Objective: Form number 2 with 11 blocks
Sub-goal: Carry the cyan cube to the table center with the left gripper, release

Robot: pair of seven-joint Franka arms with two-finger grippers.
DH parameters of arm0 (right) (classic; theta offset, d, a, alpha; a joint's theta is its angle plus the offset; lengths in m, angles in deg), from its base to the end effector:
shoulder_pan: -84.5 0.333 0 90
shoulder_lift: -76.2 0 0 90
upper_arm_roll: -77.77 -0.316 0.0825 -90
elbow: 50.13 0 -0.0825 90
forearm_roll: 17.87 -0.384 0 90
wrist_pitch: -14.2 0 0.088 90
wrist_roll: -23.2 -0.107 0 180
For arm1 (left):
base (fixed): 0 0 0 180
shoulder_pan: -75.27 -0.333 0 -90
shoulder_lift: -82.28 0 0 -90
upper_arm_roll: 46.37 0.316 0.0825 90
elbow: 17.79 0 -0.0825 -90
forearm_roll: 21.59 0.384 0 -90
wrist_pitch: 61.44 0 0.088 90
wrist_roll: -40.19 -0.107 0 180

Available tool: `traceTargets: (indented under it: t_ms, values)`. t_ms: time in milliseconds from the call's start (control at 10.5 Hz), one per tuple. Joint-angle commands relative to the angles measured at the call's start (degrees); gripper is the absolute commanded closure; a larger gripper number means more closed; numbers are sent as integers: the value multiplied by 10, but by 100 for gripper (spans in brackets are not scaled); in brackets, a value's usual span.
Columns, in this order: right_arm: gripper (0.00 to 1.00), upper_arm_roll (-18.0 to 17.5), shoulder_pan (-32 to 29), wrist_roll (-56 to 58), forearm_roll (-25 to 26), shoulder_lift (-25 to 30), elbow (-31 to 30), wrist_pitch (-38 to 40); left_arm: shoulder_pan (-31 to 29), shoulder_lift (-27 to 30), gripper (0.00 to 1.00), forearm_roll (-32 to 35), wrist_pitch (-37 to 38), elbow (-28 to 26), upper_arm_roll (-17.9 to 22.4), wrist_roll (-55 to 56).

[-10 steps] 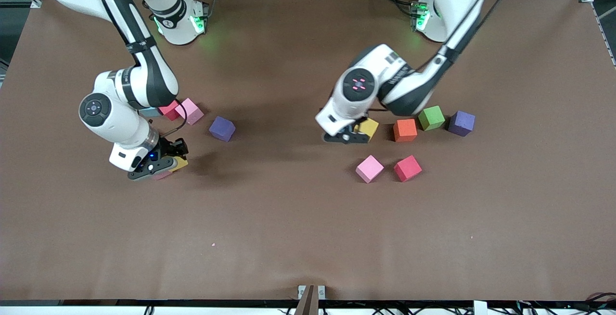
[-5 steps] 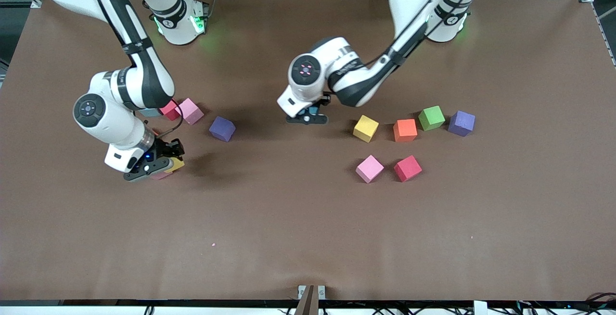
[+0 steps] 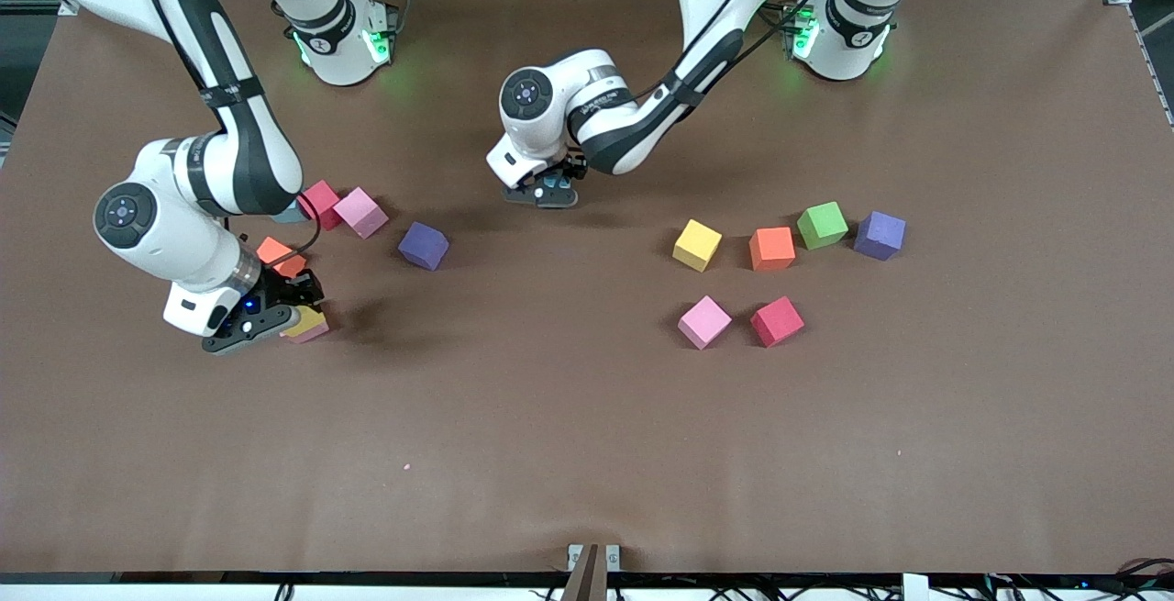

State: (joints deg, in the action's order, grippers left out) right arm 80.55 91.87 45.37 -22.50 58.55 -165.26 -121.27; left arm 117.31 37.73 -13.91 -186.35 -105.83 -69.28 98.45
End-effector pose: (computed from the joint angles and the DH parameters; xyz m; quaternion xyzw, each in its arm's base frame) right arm 0.6032 0.0504 0.3063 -0.9782 -0.2051 -0.0268 0.0178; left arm 0.3373 -0.6114 0.2154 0.9942 -0.0515 -0.0934 0.0099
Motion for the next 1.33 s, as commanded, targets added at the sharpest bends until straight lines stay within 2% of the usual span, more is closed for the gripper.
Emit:
traceTargets:
  t_ms: [0,190,286,381,476,571,952,1143,1238]
  values:
    - [49,-4,-9,16,-14,5,7,10,3,-12,60,6,-17,12,6,0]
    - [49,-8,-4,12,-15,6,16,9,9,-19,60,0,-17,12,6,6]
    - [49,-16,12,9,-22,0,46,12,16,-23,60,0,-17,12,6,7]
    - [50,-18,27,6,-24,0,58,23,16,-27,55,1,-18,12,6,11]
    - [50,-19,32,5,-24,-2,61,31,15,-28,20,3,-18,11,6,11]
    - [50,-17,44,6,-23,-3,61,31,10,-23,0,2,-18,12,6,19]
    - [50,-16,77,22,-19,-8,54,32,-19,31,0,-2,-12,15,7,32]
    - [49,-17,104,25,-15,-11,45,33,-82,63,0,-1,-10,15,7,33]
    - [49,-18,109,70,-7,-15,43,36,-118,71,0,-1,-6,14,7,33]
